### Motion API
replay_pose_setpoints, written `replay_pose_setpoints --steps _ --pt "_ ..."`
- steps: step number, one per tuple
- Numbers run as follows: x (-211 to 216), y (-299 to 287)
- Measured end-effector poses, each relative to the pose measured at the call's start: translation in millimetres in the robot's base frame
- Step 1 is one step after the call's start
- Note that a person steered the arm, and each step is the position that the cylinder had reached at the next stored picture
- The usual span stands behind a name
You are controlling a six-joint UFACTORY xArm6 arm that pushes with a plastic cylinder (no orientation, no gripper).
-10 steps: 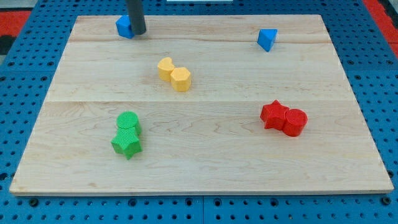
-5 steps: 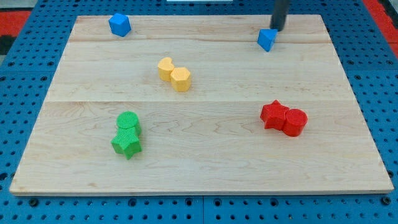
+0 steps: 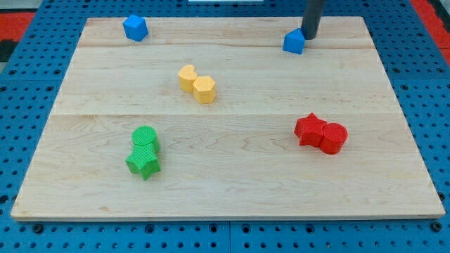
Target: Move the blue triangle closer to the blue cube
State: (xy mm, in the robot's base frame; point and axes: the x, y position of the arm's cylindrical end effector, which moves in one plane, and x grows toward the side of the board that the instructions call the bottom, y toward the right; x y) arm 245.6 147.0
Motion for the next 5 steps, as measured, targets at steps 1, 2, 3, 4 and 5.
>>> replay_pose_setpoints --steps 1,2,3,4,5 --pt "15.0 38.0" --pt "32.4 30.5" --pt "13.8 -6.8" --pt "-3.4 -47.8" --pt "-2.9 -86.4"
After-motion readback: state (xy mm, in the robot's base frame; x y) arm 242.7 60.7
